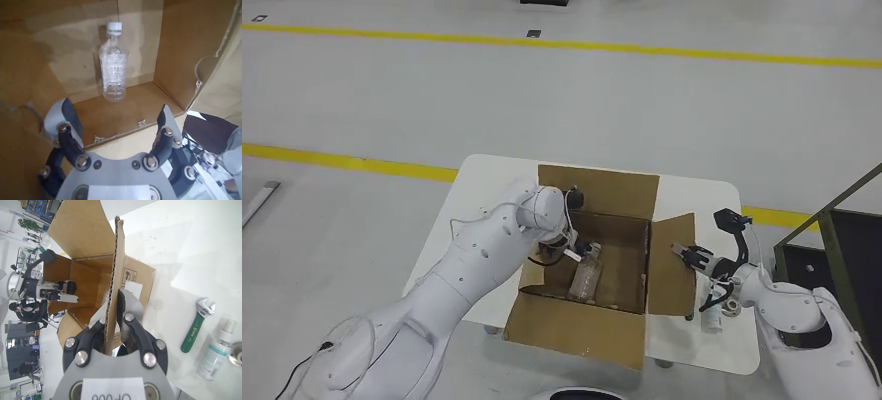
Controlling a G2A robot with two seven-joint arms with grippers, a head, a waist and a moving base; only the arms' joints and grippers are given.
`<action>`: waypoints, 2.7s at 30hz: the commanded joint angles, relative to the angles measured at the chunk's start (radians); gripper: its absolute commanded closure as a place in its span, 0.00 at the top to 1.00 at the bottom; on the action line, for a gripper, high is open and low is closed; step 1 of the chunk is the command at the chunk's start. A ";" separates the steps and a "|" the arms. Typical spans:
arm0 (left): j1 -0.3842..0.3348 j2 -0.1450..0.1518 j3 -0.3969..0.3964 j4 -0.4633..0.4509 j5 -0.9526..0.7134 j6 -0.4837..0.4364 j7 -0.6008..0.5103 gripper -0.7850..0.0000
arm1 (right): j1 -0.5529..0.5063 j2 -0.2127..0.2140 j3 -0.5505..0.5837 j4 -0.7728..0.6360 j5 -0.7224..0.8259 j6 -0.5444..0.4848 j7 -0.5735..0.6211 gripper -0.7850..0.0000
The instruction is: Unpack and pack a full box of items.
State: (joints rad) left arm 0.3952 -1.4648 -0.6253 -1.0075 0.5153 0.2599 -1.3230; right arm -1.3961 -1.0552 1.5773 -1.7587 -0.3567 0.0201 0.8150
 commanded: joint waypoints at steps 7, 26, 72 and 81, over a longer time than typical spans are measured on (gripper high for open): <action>0.129 0.113 -0.166 -0.450 0.252 0.093 -0.144 1.00 | 0.009 0.002 -0.016 -0.009 -0.004 0.000 0.001 0.00; 0.356 0.187 -0.411 -0.686 0.535 0.047 -0.190 1.00 | 0.067 0.017 -0.004 -0.111 -0.001 0.010 0.107 0.00; 0.319 0.123 -0.407 -0.556 0.425 0.030 -0.207 1.00 | -0.021 0.054 0.066 -0.111 -0.473 0.121 -0.063 1.00; 0.250 0.113 -0.271 -0.409 0.426 0.024 -0.213 1.00 | -0.062 0.054 0.044 -0.180 -0.610 0.157 -0.029 1.00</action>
State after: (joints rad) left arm 0.6533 -1.3508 -0.9152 -1.4317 0.9332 0.2792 -1.5359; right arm -1.4560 -1.0003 1.6265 -1.9363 -0.9649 0.1795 0.7872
